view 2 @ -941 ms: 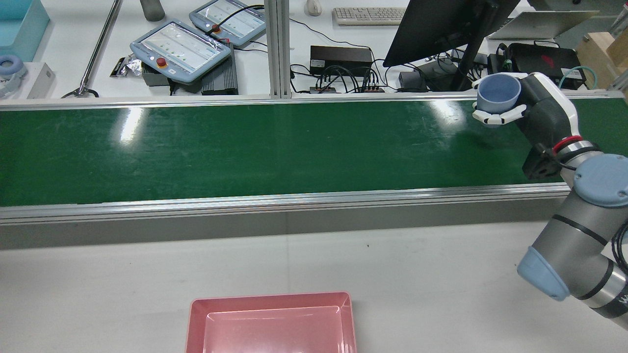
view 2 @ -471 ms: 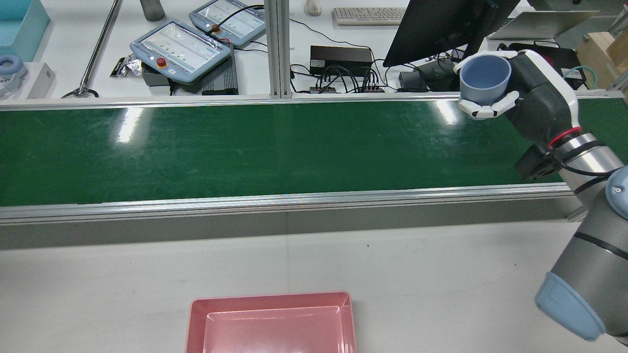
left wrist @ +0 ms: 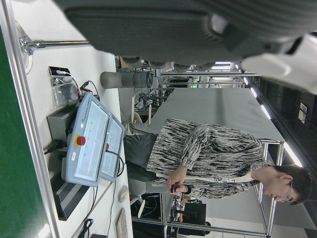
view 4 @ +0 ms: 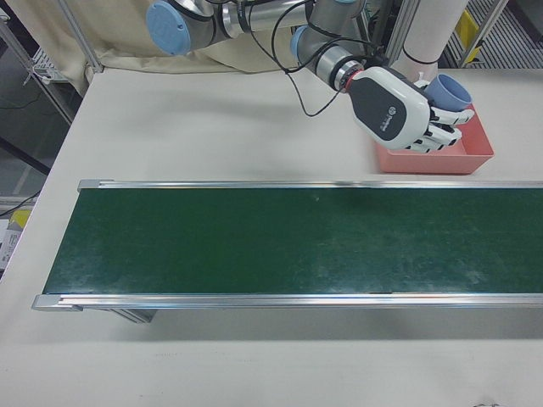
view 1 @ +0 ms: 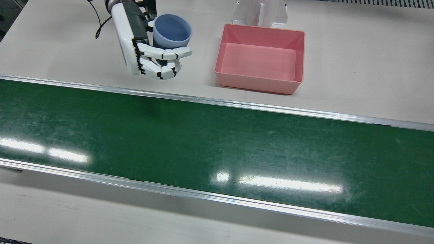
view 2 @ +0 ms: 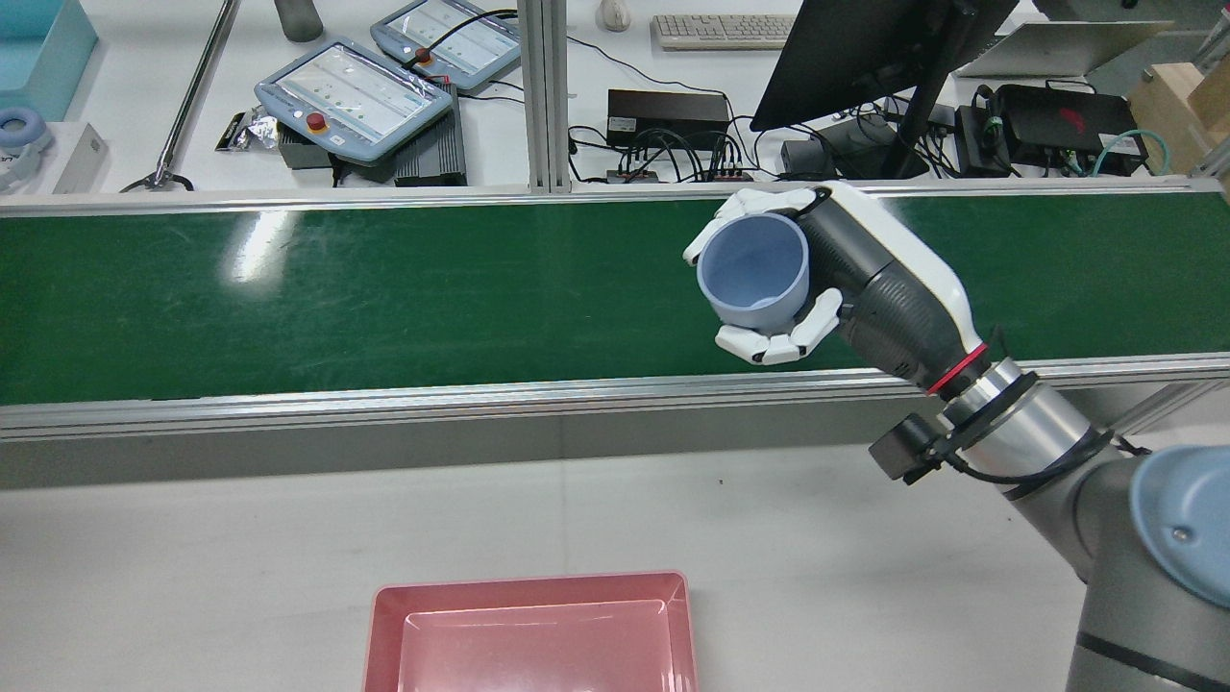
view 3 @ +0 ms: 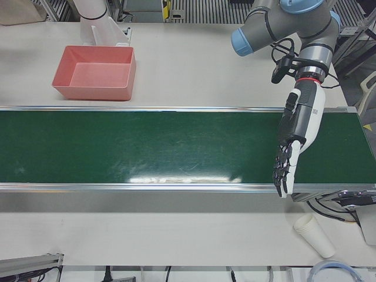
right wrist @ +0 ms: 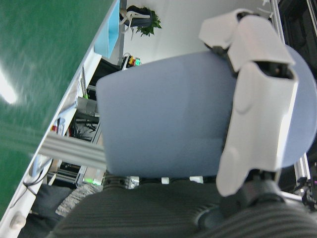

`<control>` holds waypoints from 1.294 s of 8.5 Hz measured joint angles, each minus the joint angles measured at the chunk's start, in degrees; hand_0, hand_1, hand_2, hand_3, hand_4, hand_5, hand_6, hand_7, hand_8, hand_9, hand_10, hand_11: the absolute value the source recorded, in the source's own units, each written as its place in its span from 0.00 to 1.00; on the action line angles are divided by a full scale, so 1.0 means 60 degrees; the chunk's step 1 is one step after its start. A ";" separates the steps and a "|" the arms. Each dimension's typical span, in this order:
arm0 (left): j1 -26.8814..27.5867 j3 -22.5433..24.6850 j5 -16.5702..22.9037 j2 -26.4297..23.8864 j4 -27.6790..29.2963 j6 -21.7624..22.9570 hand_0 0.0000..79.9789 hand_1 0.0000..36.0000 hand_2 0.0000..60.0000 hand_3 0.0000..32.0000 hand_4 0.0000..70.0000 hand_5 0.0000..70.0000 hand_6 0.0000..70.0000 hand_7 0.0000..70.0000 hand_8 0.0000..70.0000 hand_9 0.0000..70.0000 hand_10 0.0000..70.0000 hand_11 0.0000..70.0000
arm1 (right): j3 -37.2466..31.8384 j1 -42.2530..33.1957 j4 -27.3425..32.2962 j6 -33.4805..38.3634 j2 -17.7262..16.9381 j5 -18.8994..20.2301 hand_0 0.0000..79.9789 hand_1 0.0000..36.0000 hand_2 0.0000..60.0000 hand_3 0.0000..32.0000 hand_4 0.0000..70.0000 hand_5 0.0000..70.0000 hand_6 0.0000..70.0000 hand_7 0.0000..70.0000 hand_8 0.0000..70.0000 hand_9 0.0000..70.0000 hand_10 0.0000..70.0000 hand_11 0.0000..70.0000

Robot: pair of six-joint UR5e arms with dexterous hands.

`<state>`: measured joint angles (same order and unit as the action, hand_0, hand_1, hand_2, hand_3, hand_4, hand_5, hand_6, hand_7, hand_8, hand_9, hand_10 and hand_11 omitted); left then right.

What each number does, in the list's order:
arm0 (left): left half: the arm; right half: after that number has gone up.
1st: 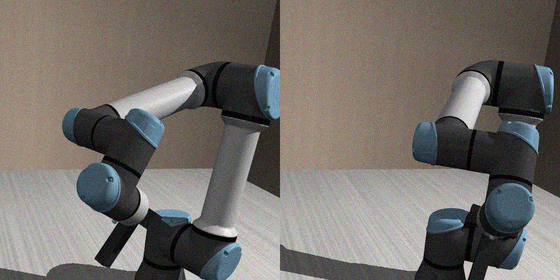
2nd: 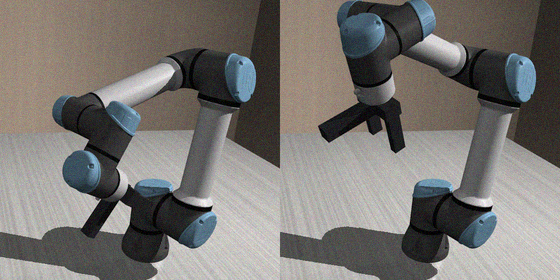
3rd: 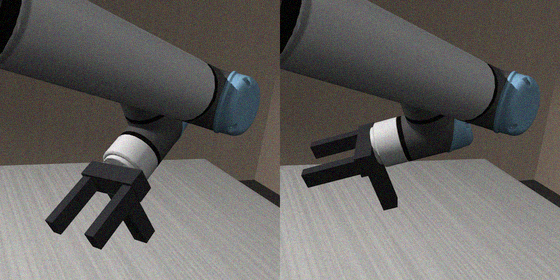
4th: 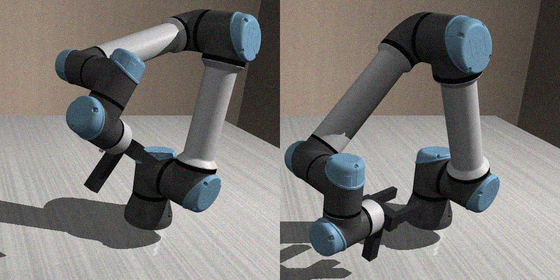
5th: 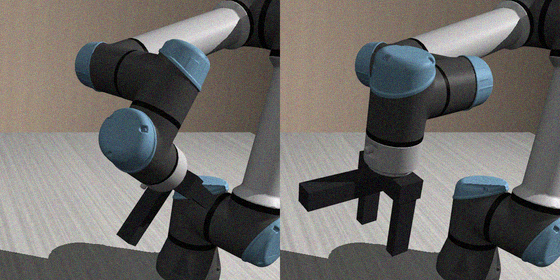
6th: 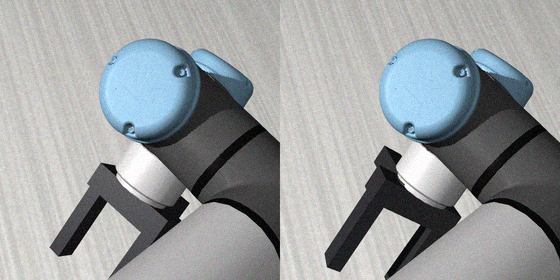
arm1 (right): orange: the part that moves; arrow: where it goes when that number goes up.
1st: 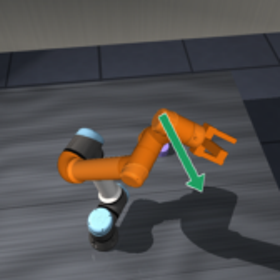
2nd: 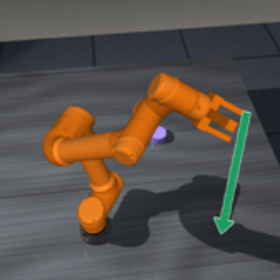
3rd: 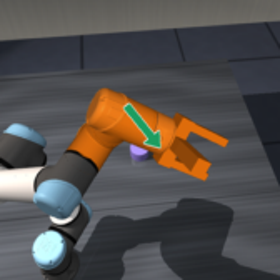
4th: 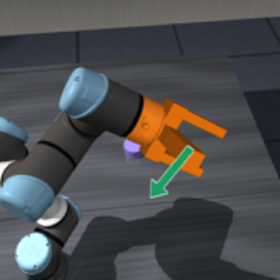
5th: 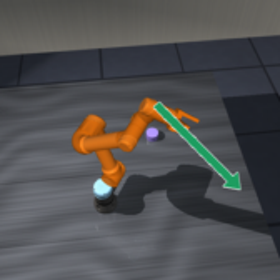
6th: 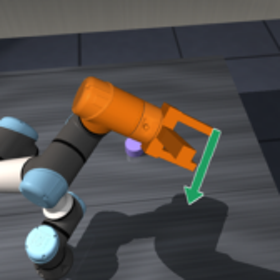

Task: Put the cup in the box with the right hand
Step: 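Lift the blue cup and carry it with the right hand over the pink tray, then open the right hand to release the blue cup into the pink tray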

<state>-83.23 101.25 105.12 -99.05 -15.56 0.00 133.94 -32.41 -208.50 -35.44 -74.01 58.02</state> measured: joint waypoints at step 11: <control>0.0000 -0.0008 0.0000 0.0000 0.0000 0.0000 0.00 0.00 0.00 0.00 0.00 0.00 0.00 0.00 0.00 0.00 0.00 0.00 | -0.0268 0.5263 0.2406 -0.3554 0.0287 -0.2628 0.89 0.52 0.00 0.00 0.21 0.14 0.10 0.27 0.18 0.26 0.10 0.18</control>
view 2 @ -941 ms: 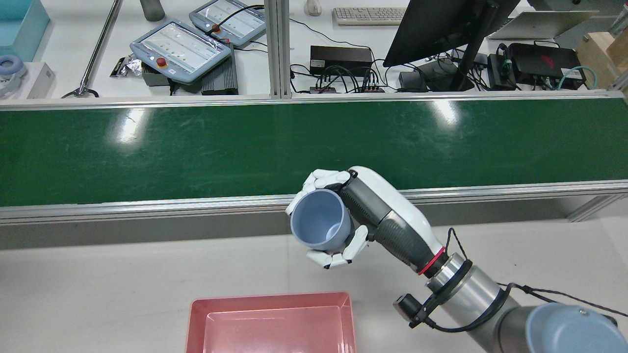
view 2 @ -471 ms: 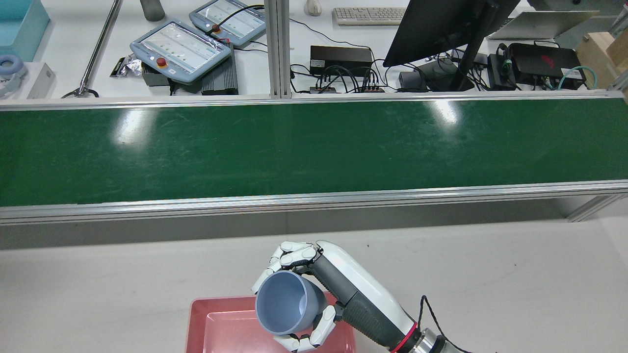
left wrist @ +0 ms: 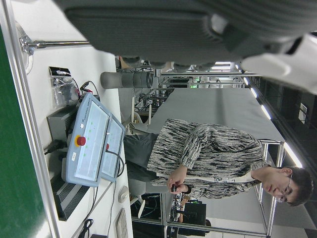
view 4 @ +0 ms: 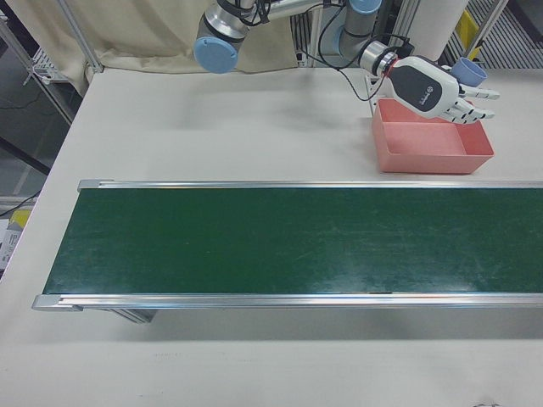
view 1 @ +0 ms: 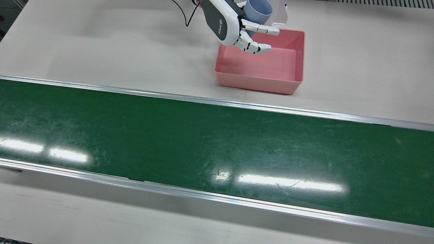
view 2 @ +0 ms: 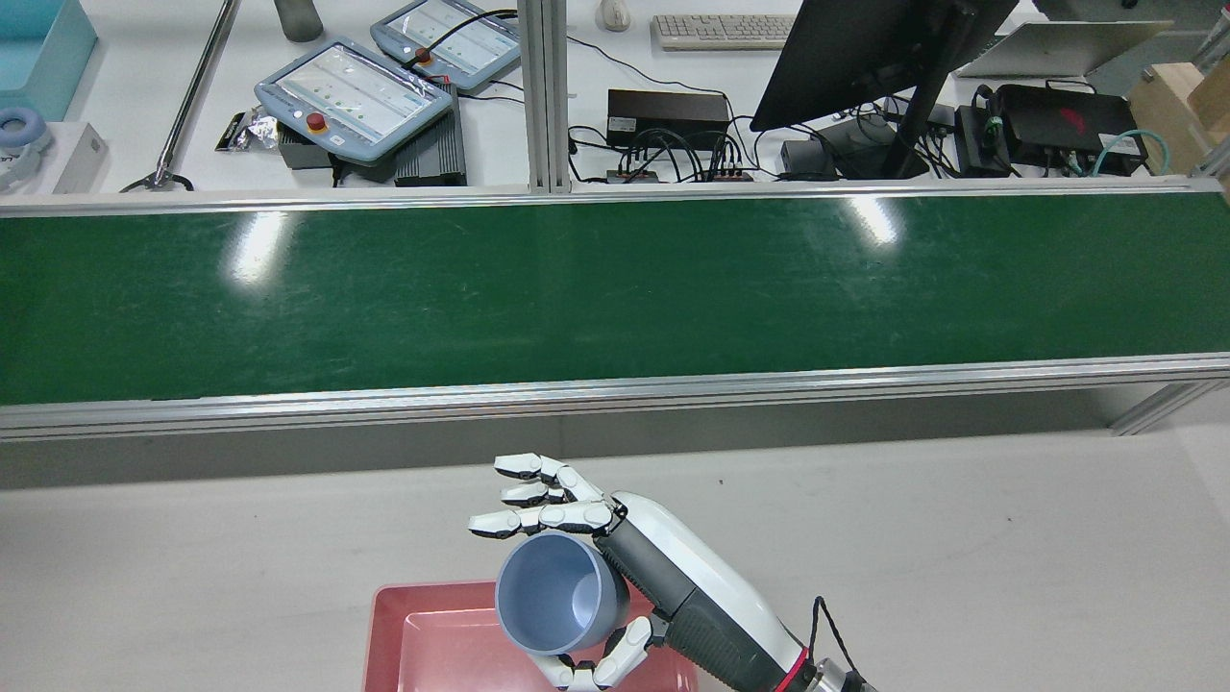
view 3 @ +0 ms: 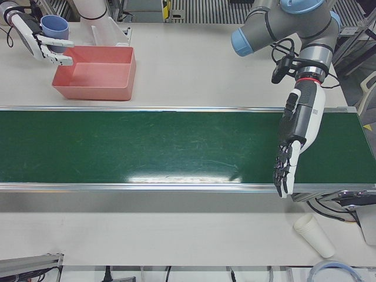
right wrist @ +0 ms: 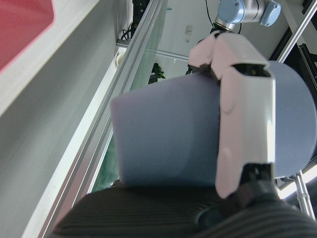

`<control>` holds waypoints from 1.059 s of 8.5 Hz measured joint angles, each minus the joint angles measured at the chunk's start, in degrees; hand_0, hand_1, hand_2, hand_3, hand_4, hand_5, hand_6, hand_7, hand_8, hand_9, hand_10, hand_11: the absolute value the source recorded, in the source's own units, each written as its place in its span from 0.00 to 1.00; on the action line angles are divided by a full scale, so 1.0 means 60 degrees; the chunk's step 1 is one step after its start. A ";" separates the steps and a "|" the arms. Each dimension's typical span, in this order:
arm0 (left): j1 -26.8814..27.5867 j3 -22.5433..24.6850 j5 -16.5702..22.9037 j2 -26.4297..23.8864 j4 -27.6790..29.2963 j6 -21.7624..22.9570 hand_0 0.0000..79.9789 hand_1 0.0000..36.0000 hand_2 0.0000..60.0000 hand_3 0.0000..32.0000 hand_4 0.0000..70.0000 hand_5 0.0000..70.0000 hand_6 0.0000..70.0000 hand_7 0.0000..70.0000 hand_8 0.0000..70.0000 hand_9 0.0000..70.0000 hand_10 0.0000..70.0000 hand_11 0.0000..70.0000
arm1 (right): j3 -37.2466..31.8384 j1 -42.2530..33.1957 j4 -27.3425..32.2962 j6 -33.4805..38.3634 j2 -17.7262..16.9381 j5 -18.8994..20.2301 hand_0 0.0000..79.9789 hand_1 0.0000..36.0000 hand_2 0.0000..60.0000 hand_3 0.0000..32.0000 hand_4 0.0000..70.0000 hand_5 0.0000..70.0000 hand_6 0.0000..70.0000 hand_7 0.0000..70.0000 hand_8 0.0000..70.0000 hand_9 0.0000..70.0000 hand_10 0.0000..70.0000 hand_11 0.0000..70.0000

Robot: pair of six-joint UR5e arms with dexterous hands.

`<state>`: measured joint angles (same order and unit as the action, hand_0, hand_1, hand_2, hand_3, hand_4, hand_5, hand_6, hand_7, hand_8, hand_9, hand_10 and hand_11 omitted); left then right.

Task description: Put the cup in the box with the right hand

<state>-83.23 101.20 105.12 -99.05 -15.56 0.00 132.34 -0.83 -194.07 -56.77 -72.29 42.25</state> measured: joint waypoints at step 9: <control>0.0001 0.0005 0.0000 0.0000 0.0000 0.0000 0.00 0.00 0.00 0.00 0.00 0.00 0.00 0.00 0.00 0.00 0.00 0.00 | 0.0033 -0.0361 0.0056 0.1498 -0.0531 0.0048 0.76 0.60 0.14 0.00 0.20 0.14 0.12 0.38 0.22 0.33 0.12 0.21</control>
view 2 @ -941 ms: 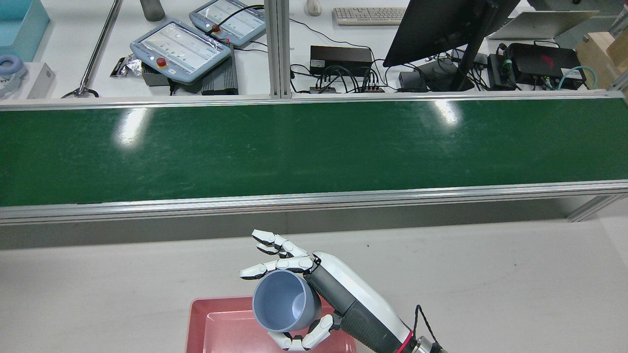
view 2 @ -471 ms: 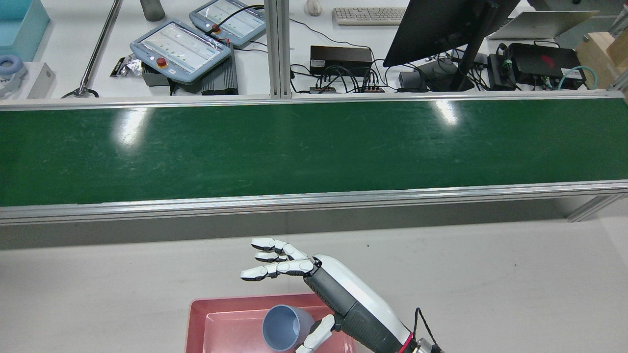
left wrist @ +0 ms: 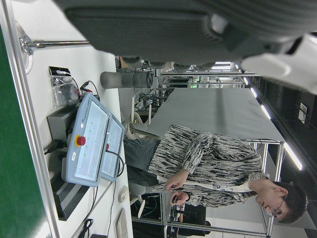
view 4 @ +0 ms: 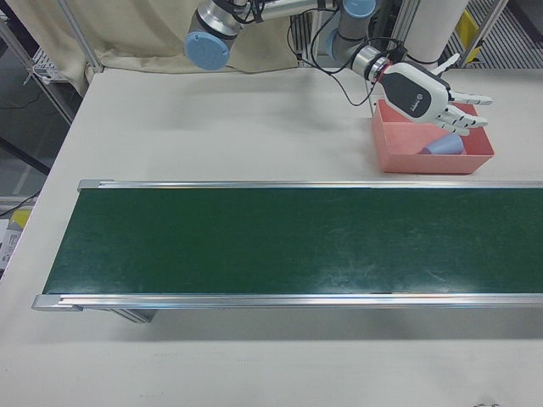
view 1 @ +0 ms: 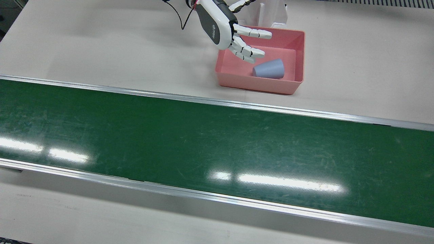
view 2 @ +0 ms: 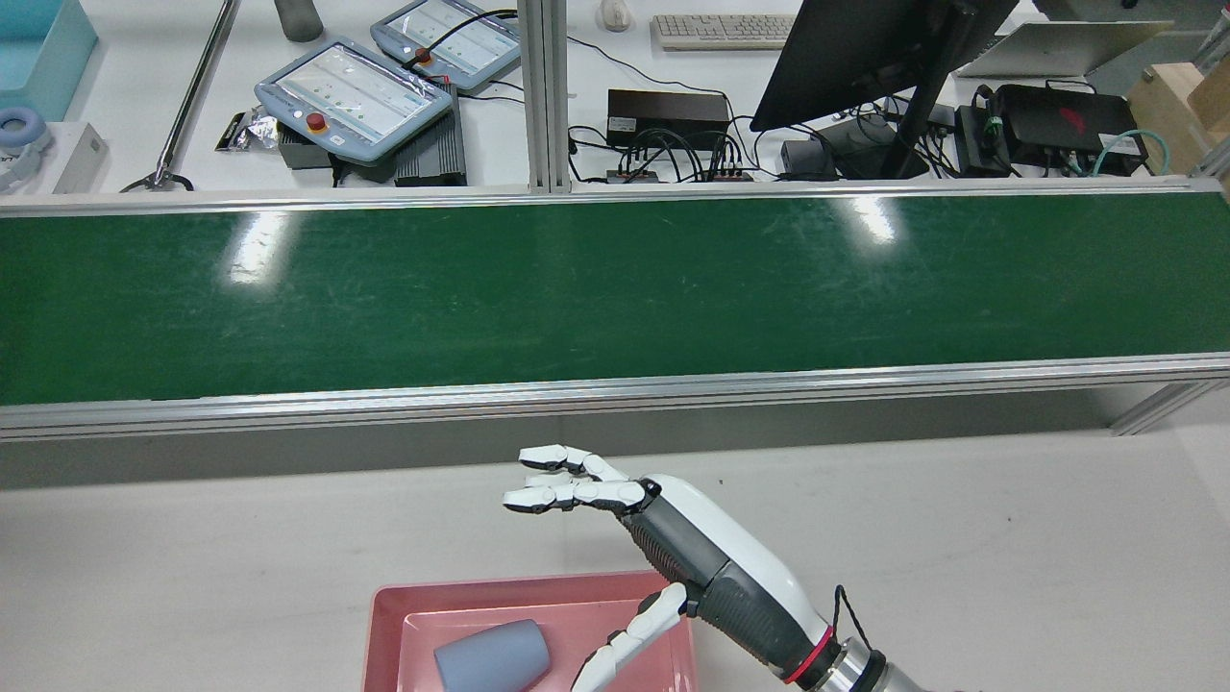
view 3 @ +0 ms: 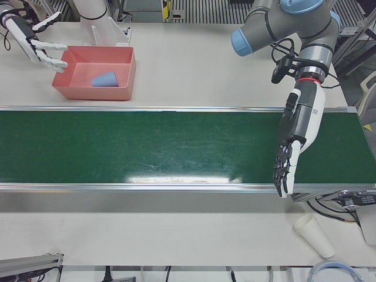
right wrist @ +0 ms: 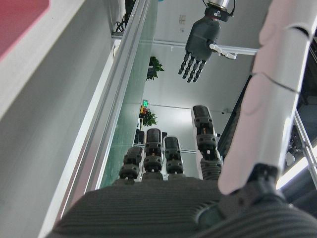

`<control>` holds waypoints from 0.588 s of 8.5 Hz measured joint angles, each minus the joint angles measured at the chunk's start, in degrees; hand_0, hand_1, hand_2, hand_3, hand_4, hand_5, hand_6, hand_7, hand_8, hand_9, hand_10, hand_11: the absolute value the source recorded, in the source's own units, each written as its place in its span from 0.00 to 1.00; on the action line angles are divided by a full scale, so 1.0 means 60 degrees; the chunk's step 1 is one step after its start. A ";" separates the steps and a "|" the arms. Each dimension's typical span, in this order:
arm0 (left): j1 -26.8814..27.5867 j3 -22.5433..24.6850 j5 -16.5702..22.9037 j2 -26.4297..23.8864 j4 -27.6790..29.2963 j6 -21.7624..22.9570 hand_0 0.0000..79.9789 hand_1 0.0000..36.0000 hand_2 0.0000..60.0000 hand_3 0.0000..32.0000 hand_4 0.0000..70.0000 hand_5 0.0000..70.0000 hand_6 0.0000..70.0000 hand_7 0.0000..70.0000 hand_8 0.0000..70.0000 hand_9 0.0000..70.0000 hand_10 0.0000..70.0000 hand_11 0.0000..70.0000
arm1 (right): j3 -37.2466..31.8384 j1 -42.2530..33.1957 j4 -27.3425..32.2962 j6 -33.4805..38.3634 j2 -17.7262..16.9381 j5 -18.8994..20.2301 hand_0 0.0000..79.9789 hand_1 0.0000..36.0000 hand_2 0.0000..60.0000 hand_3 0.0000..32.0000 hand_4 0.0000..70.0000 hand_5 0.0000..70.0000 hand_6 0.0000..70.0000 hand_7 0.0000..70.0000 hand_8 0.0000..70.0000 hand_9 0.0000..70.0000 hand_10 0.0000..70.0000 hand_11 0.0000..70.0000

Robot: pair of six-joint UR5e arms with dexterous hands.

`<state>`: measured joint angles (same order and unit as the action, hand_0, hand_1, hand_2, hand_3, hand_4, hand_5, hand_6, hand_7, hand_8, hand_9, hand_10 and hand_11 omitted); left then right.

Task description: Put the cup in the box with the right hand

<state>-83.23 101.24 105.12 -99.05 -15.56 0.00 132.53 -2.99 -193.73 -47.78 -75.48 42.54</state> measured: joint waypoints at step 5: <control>-0.0001 0.0002 0.0000 0.0000 0.0000 0.0000 0.00 0.00 0.00 0.00 0.00 0.00 0.00 0.00 0.00 0.00 0.00 0.00 | -0.0406 -0.5365 -0.0155 0.3674 -0.1858 0.2386 0.78 0.50 0.00 0.00 0.26 0.14 0.13 0.41 0.23 0.35 0.14 0.23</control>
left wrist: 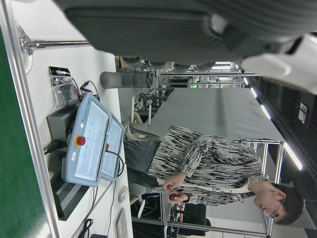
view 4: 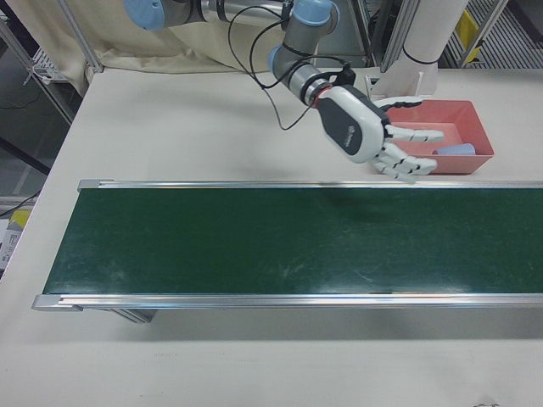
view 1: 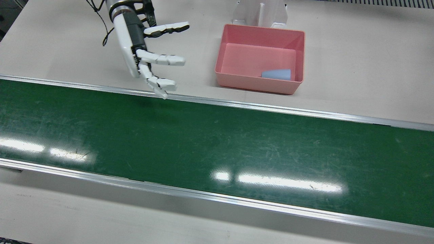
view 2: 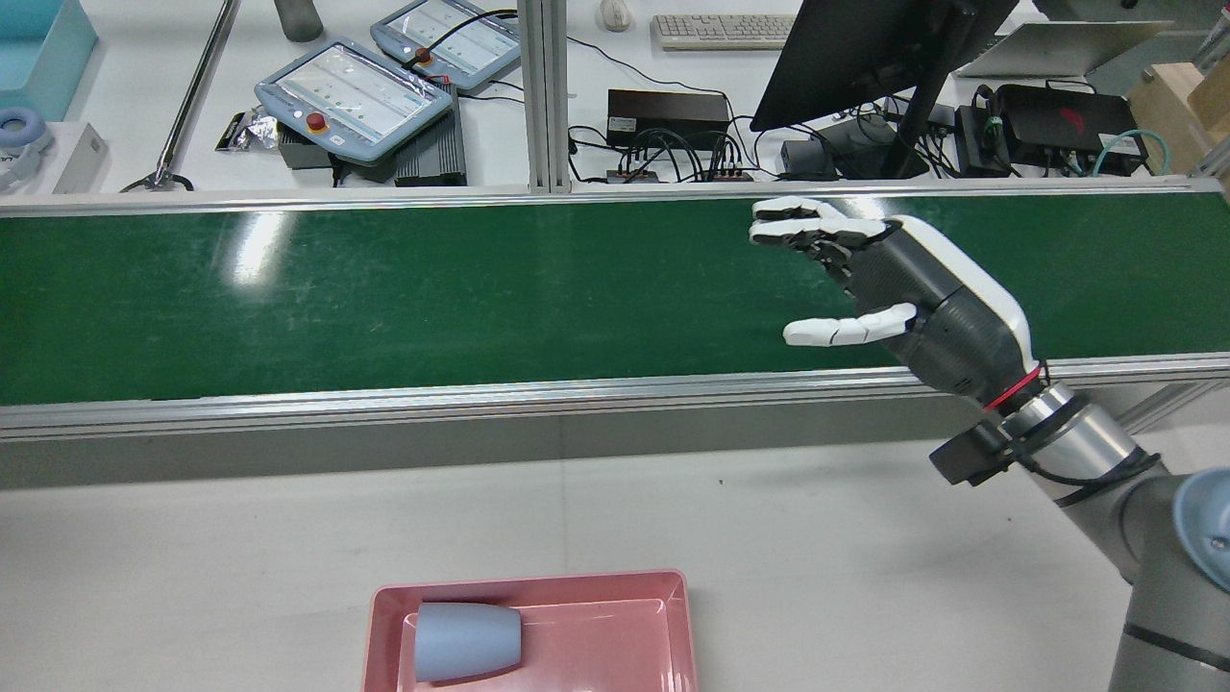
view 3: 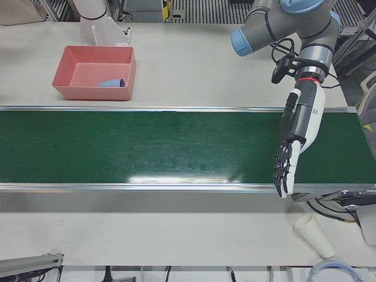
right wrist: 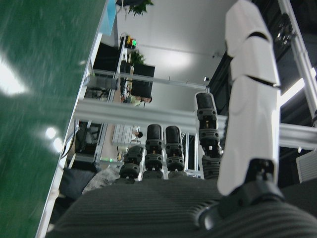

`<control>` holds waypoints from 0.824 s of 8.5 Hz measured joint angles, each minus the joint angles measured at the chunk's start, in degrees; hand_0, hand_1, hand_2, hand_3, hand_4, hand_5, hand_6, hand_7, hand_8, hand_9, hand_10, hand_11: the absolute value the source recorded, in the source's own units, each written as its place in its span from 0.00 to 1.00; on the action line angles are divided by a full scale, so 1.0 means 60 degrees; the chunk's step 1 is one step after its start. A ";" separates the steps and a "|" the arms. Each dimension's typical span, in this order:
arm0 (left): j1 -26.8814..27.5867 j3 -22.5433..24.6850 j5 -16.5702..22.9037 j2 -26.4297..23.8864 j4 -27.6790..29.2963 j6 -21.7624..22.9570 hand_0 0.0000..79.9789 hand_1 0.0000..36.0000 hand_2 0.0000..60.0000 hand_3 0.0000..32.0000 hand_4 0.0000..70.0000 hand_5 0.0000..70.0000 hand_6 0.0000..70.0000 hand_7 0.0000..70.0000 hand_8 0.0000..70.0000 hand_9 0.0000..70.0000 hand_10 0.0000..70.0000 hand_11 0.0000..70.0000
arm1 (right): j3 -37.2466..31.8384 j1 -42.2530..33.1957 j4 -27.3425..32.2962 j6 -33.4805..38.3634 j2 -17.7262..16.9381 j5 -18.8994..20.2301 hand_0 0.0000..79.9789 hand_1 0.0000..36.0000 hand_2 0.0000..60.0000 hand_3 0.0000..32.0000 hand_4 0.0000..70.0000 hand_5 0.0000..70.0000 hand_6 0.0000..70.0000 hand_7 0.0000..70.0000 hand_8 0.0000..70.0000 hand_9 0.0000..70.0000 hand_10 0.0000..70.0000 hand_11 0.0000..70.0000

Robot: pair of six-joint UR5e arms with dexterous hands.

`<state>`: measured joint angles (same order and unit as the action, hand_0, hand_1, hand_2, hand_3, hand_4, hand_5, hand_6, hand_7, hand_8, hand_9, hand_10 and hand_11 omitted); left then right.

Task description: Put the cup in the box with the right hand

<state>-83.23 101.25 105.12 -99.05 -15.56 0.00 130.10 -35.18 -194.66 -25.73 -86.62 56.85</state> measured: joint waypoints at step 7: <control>0.0000 0.0000 0.0000 0.0000 0.0000 0.0000 0.00 0.00 0.00 0.00 0.00 0.00 0.00 0.00 0.00 0.00 0.00 0.00 | -0.5315 -0.3921 0.2480 0.2009 -0.0178 0.1143 0.75 0.50 0.04 0.00 0.22 0.14 0.13 0.42 0.24 0.37 0.16 0.26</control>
<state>-83.23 101.25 105.12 -99.05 -15.56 0.00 98.21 -58.70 -179.78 -13.68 -87.69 63.71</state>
